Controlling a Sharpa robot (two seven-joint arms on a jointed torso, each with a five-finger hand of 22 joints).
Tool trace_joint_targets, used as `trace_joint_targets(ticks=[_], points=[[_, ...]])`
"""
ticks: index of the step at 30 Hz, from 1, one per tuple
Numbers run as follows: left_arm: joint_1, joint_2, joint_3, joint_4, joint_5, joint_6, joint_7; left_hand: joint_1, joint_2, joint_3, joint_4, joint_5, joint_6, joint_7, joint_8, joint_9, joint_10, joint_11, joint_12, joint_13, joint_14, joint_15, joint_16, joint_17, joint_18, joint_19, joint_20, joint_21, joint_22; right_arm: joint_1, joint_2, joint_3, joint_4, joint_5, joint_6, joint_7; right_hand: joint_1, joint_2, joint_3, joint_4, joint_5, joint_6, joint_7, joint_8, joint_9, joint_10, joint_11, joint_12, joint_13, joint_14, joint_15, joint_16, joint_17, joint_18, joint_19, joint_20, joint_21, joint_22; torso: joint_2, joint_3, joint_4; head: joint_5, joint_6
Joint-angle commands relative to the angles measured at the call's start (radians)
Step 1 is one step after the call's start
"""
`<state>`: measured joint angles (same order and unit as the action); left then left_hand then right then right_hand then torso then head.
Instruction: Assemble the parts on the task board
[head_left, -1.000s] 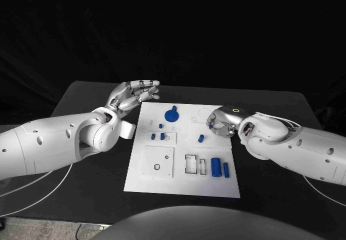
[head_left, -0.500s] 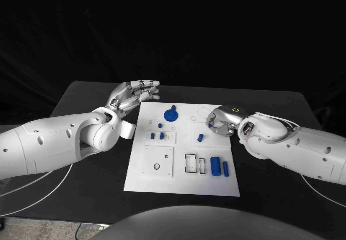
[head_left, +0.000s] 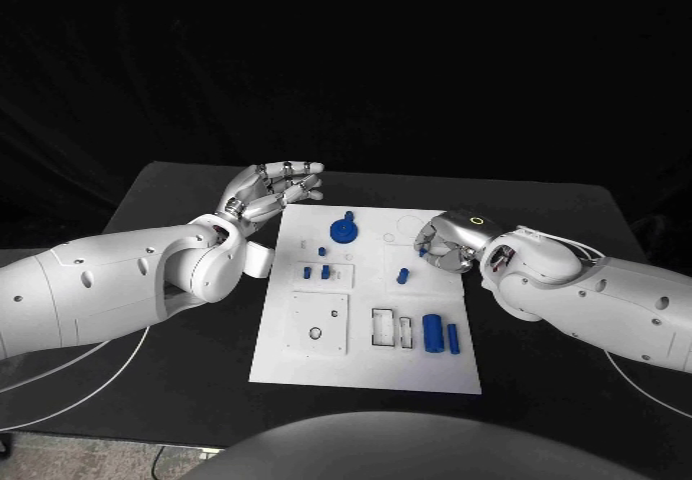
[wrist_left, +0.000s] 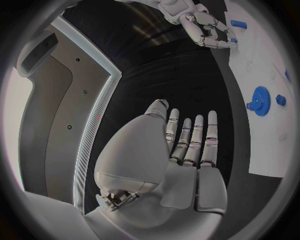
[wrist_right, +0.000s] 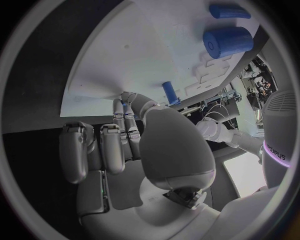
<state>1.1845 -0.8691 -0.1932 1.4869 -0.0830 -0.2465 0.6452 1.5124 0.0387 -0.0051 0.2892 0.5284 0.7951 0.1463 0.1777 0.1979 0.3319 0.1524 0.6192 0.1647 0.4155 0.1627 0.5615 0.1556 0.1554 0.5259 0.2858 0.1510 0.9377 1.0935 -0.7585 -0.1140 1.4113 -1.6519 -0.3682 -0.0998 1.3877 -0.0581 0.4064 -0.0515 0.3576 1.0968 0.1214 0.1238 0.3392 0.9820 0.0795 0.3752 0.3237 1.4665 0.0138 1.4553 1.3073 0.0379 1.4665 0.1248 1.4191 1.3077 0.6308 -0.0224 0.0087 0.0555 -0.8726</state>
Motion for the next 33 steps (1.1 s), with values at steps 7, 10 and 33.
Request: trace_joint_targets(ticks=[7,10,33], points=[[0.000,0.003,0.000,-0.006,0.004,0.017,-0.003,0.011,0.003,-0.003,-0.002,0.005,0.000,0.010,0.007,-0.002,-0.001,0.006,0.006,-0.003,0.003,0.002,0.007,-0.003,0.010,0.008,-0.001,-0.006,-0.002,0.016,-0.029,0.004,0.038,0.012,-0.056,0.013,0.006,-0.003,-0.009,0.005,-0.003,0.014,-0.002,0.006,0.004,0.016,-0.003,-0.008,-0.008,0.033,-0.007,-0.003,0.105,0.005,0.004,-0.009,-0.004,0.207,0.000,-0.0004,-0.0026,0.001,0.000],[0.000,0.005,0.000,-0.009,0.004,0.017,-0.007,0.012,0.003,-0.003,-0.002,0.005,0.000,0.010,0.007,-0.003,-0.001,0.007,0.006,-0.004,0.003,0.002,0.007,-0.003,0.010,0.008,-0.001,-0.006,-0.002,0.031,-0.044,0.005,0.063,0.012,-0.057,0.007,0.004,-0.005,-0.012,0.007,-0.005,0.016,-0.003,0.007,0.005,0.018,-0.003,-0.010,-0.011,0.033,-0.007,-0.004,0.104,0.005,0.004,-0.010,-0.004,0.207,0.000,-0.0003,-0.0017,0.001,0.000],[-0.004,0.016,-0.002,-0.023,0.004,0.029,-0.017,0.016,0.002,-0.007,-0.001,0.004,-0.004,0.015,0.007,-0.007,-0.004,0.012,0.009,-0.011,-0.002,0.005,0.007,-0.009,0.010,0.007,-0.001,-0.009,-0.004,0.059,-0.013,0.004,0.310,-0.121,0.073,-0.061,0.003,-0.019,-0.031,0.013,0.005,0.031,-0.008,0.007,0.007,0.062,-0.014,-0.029,-0.043,0.044,-0.018,0.011,0.120,-0.003,0.023,-0.020,0.024,0.217,-0.003,-0.0010,0.0030,0.016,0.000]])
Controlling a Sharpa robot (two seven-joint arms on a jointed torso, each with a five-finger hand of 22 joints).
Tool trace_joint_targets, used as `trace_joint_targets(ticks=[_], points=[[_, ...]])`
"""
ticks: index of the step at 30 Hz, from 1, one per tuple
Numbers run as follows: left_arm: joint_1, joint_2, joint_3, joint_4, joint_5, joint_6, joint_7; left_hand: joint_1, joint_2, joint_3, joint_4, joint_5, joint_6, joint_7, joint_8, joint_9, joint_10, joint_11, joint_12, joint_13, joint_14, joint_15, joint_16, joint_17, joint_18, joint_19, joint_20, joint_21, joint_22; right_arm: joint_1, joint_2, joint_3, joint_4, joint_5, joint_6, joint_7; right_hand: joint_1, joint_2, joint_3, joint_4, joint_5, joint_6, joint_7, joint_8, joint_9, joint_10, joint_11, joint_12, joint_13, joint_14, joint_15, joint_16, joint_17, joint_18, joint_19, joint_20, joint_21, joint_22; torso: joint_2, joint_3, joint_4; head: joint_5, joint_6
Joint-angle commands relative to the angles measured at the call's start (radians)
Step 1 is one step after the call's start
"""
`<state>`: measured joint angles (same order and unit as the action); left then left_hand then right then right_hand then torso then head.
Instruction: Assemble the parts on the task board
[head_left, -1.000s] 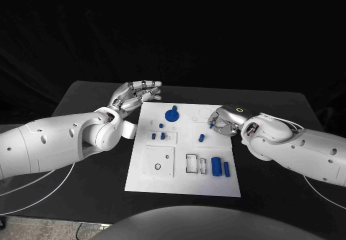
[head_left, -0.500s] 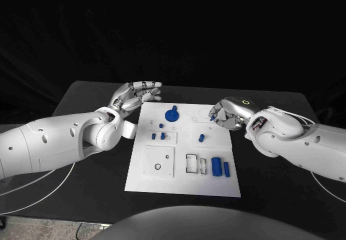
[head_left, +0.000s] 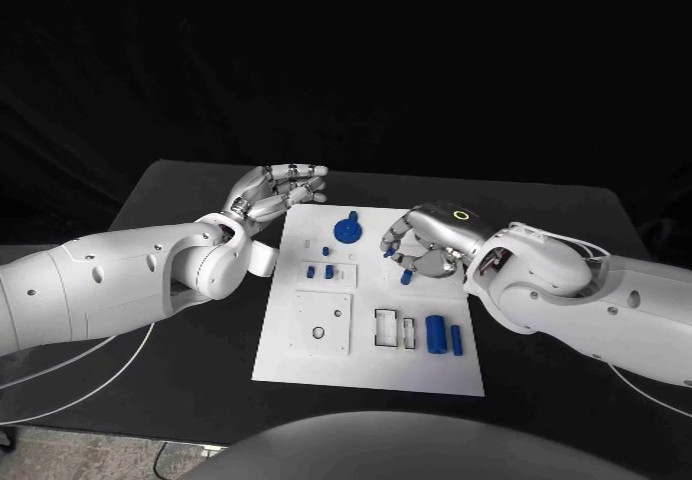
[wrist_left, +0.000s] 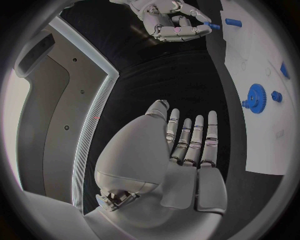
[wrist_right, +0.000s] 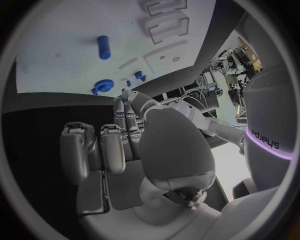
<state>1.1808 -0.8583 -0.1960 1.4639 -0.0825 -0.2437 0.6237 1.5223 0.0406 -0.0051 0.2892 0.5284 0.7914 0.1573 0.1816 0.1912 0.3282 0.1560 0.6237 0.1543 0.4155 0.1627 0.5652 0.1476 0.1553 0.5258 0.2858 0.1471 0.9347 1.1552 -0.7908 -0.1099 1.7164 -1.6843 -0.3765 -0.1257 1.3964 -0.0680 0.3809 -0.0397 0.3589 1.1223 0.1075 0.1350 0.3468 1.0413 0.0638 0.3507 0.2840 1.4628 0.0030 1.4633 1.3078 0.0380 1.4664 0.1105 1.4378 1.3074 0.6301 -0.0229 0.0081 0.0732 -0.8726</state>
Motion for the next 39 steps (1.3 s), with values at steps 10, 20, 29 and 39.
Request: trace_joint_targets(ticks=[10,20,29,39], points=[[0.000,0.011,0.000,-0.003,0.004,0.030,0.001,0.007,-0.002,-0.010,-0.001,0.005,-0.002,0.005,0.003,-0.002,-0.002,0.009,0.006,-0.004,-0.003,0.006,0.003,-0.003,0.010,0.006,-0.001,-0.007,-0.002,-0.023,0.134,-0.001,-0.024,-0.146,0.146,-0.052,-0.006,-0.012,-0.006,0.001,0.003,-0.005,0.009,-0.014,-0.006,0.001,0.005,-0.017,-0.015,0.042,-0.004,-0.006,0.108,0.000,0.016,-0.005,-0.007,0.213,-0.005,-0.0019,0.0100,0.006,0.000],[0.000,0.020,0.000,-0.007,0.004,0.034,-0.002,0.007,-0.002,-0.011,0.000,0.005,-0.003,0.005,0.003,-0.003,-0.003,0.010,0.006,-0.004,-0.004,0.007,0.003,-0.004,0.009,0.006,-0.001,-0.007,-0.002,-0.056,0.186,-0.001,-0.058,-0.157,0.176,-0.056,-0.006,-0.013,-0.005,0.002,0.001,-0.008,0.010,-0.018,-0.008,0.000,0.008,-0.024,-0.020,0.038,-0.002,-0.012,0.101,0.002,0.010,-0.004,-0.015,0.210,-0.004,-0.0028,0.0065,0.015,0.000],[0.000,0.021,-0.002,-0.009,0.004,0.037,-0.003,0.007,-0.002,-0.011,0.000,0.005,-0.004,0.006,0.003,-0.004,-0.003,0.011,0.006,-0.006,-0.005,0.007,0.003,-0.005,0.009,0.006,-0.001,-0.008,-0.002,-0.090,0.195,-0.001,-0.071,-0.158,0.175,-0.058,-0.006,-0.014,-0.005,0.002,-0.001,-0.011,0.011,-0.021,-0.010,-0.002,0.009,-0.028,-0.024,0.036,-0.001,-0.014,0.097,0.003,0.008,-0.003,-0.019,0.209,-0.004,-0.0014,0.0036,0.017,0.000],[0.000,0.020,-0.004,-0.010,0.004,0.040,-0.004,0.007,-0.001,-0.012,0.000,0.005,-0.005,0.007,0.003,-0.005,-0.004,0.011,0.007,-0.007,-0.006,0.008,0.003,-0.006,0.009,0.005,-0.001,-0.009,-0.002,-0.119,0.204,-0.001,-0.086,-0.157,0.162,-0.054,-0.004,-0.013,-0.004,0.003,-0.002,-0.017,0.015,-0.027,-0.013,-0.001,0.011,-0.033,-0.028,0.034,0.000,-0.016,0.096,0.004,0.005,-0.001,-0.023,0.208,-0.005,-0.0013,0.0053,0.018,0.000]])
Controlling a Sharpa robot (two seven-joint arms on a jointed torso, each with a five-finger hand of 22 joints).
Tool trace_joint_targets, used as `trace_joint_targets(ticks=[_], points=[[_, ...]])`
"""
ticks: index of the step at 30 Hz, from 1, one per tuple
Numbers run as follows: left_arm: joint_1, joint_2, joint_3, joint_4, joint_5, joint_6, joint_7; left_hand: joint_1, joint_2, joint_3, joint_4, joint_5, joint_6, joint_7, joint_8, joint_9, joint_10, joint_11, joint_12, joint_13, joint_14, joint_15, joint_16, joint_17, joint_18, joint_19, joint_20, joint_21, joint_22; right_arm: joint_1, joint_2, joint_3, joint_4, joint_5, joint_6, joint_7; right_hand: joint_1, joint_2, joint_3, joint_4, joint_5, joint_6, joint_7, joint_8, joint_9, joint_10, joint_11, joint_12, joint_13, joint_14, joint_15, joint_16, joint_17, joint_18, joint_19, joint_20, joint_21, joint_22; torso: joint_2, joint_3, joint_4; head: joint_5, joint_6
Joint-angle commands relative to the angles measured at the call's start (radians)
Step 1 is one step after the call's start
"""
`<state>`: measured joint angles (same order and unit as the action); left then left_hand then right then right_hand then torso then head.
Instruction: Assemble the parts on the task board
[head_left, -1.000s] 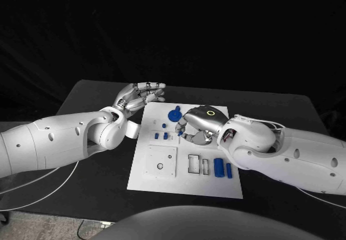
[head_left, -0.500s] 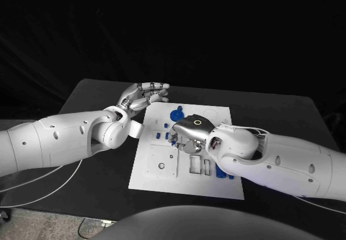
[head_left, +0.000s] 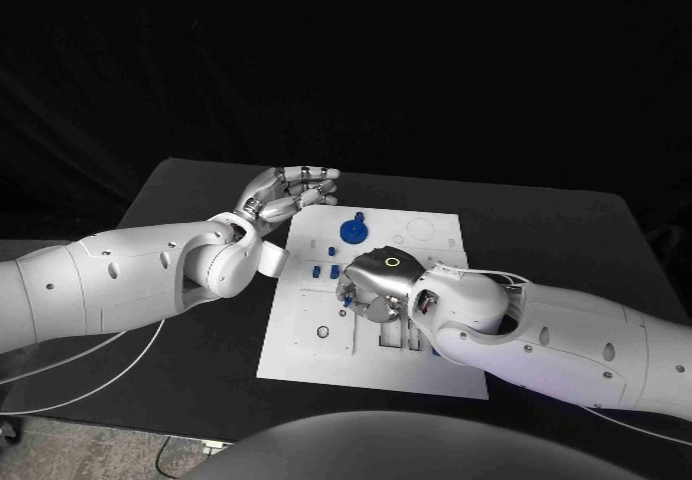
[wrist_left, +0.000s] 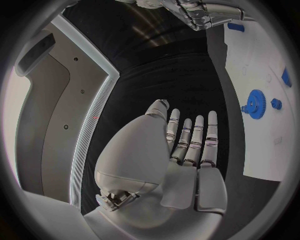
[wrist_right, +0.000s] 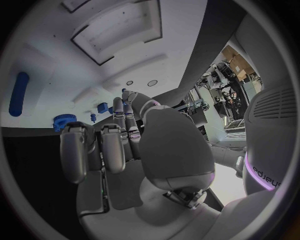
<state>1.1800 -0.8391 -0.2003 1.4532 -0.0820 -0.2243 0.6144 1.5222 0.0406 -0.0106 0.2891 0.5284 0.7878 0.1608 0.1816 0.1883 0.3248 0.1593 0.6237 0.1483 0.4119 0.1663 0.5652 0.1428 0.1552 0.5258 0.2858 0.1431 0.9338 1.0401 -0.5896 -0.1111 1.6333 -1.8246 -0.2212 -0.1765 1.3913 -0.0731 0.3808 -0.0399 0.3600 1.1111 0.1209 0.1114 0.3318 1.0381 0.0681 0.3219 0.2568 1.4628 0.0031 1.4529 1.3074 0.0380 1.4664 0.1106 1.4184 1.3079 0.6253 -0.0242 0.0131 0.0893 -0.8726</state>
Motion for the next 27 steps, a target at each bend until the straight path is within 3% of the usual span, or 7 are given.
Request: trace_joint_targets(ticks=[1,27], points=[[0.000,0.001,0.000,0.001,0.004,0.021,0.005,0.007,-0.001,-0.006,0.000,0.005,-0.001,0.003,0.003,-0.002,-0.001,0.008,0.007,-0.001,-0.002,0.004,0.003,-0.001,0.009,0.005,-0.001,-0.004,-0.002,-0.005,0.004,0.000,-0.004,-0.016,0.006,-0.004,0.001,-0.008,-0.004,0.003,-0.003,-0.006,0.001,-0.003,0.002,0.003,0.006,-0.005,-0.001,0.035,0.000,-0.005,0.096,0.004,0.005,-0.001,-0.004,0.207,0.000,-0.0002,0.0000,0.002,0.000],[0.000,0.001,-0.004,0.000,0.004,0.022,-0.003,0.007,0.000,-0.007,0.001,0.005,-0.002,0.004,0.003,-0.003,-0.002,0.009,0.008,-0.003,-0.003,0.005,0.004,-0.003,0.009,0.005,-0.001,-0.006,-0.002,-0.023,0.017,0.000,-0.005,-0.008,0.018,-0.003,0.003,-0.007,-0.004,0.002,-0.004,-0.002,0.001,-0.002,0.002,0.008,0.005,-0.005,-0.003,0.033,0.000,-0.008,0.093,0.005,0.001,-0.001,-0.010,0.205,-0.001,-0.0005,0.0001,0.003,0.000]])
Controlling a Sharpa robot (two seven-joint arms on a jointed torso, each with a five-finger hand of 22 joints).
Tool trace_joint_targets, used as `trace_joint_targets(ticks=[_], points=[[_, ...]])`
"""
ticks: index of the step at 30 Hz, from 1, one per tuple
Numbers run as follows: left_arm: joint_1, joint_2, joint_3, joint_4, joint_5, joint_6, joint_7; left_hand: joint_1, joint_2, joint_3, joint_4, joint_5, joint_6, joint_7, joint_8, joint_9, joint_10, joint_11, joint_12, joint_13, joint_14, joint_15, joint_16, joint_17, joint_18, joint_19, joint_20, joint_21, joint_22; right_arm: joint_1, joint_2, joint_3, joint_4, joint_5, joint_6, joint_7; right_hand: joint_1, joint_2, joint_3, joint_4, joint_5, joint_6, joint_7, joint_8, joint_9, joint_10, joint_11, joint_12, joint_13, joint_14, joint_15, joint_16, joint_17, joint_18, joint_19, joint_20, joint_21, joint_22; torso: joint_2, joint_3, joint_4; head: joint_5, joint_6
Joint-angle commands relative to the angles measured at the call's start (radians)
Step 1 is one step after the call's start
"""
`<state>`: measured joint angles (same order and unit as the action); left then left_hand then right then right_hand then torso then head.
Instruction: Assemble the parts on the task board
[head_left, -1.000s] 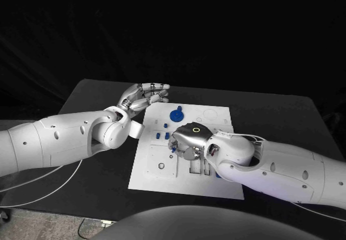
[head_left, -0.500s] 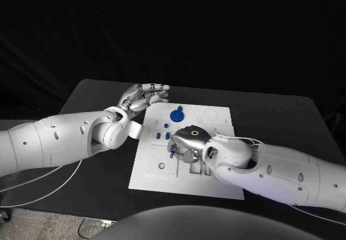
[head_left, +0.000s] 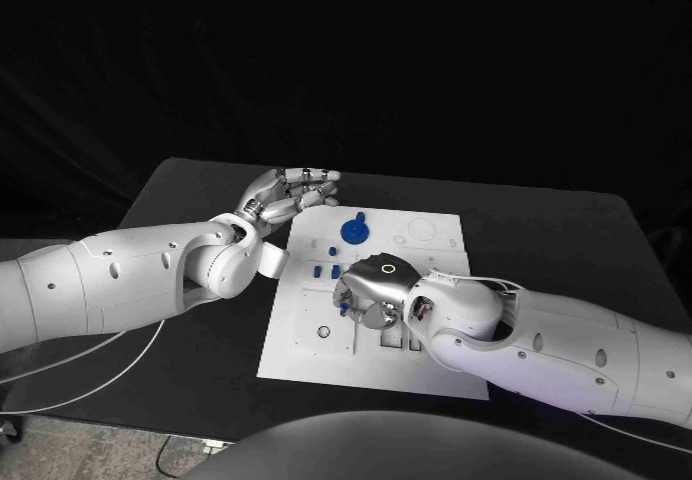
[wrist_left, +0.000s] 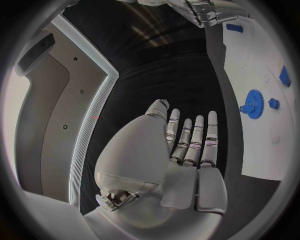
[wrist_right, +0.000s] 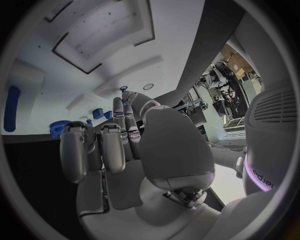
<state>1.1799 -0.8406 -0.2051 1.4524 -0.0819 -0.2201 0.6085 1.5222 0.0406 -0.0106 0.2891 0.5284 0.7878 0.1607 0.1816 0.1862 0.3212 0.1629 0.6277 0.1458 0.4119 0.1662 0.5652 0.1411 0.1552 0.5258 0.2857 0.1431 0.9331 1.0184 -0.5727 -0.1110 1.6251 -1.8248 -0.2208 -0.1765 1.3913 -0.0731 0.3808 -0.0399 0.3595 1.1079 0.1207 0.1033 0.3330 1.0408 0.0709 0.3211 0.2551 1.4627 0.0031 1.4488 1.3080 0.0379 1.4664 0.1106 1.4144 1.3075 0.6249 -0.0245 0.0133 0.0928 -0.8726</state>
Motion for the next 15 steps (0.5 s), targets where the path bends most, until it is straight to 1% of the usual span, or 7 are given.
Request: trace_joint_targets(ticks=[1,6,12,15], points=[[0.000,0.002,0.000,0.001,0.004,0.018,0.003,0.007,0.000,-0.007,0.001,0.005,-0.002,0.004,0.003,-0.001,0.001,0.005,0.004,-0.001,-0.003,0.005,0.004,-0.001,0.009,0.005,-0.001,-0.006,-0.002,-0.001,-0.001,0.000,0.003,-0.007,0.018,-0.003,0.004,-0.007,-0.004,0.001,-0.003,0.002,0.001,0.006,0.001,0.005,0.003,-0.004,-0.001,0.032,0.000,-0.004,0.092,0.006,0.000,-0.001,-0.007,0.205,-0.001,-0.0001,-0.0001,-0.001,0.000],[0.000,0.003,0.000,-0.001,0.004,0.019,0.001,0.007,0.000,-0.007,0.001,0.005,-0.002,0.004,0.003,-0.001,0.001,0.005,0.004,-0.001,-0.003,0.005,0.004,-0.001,0.009,0.005,-0.001,-0.006,-0.002,-0.002,-0.001,0.000,0.005,-0.007,0.022,-0.004,0.006,-0.008,-0.003,0.000,-0.001,0.002,0.001,0.006,0.001,0.006,0.002,-0.005,-0.002,0.031,0.000,-0.006,0.089,0.006,-0.002,-0.001,-0.010,0.204,-0.001,0.0007,0.0002,-0.001,0.000],[0.000,0.004,0.000,-0.003,0.006,0.021,-0.003,0.008,0.001,-0.008,0.001,0.005,-0.004,0.005,0.003,-0.002,0.000,0.006,0.004,-0.003,-0.003,0.007,0.004,-0.002,0.009,0.004,-0.001,-0.006,-0.002,-0.002,-0.003,0.000,0.006,-0.008,0.024,-0.005,0.007,-0.008,-0.003,-0.001,0.000,0.003,0.001,0.006,0.001,0.007,0.002,-0.005,-0.003,0.030,0.000,-0.007,0.088,0.007,-0.002,-0.001,-0.011,0.204,-0.001,0.0002,-0.0002,0.000,0.000],[0.000,0.003,0.000,-0.004,0.007,0.021,-0.004,0.008,0.001,-0.008,0.001,0.005,-0.004,0.005,0.003,-0.002,0.000,0.006,0.004,-0.003,-0.003,0.007,0.004,-0.002,0.009,0.004,-0.001,-0.007,-0.002,-0.002,-0.003,0.000,0.005,-0.009,0.023,-0.006,0.008,-0.008,-0.002,-0.001,0.001,0.003,0.001,0.006,0.001,0.008,0.002,-0.005,-0.003,0.030,0.000,-0.007,0.088,0.007,-0.003,0.000,-0.012,0.203,-0.001,0.0004,-0.0004,-0.001,0.000]])
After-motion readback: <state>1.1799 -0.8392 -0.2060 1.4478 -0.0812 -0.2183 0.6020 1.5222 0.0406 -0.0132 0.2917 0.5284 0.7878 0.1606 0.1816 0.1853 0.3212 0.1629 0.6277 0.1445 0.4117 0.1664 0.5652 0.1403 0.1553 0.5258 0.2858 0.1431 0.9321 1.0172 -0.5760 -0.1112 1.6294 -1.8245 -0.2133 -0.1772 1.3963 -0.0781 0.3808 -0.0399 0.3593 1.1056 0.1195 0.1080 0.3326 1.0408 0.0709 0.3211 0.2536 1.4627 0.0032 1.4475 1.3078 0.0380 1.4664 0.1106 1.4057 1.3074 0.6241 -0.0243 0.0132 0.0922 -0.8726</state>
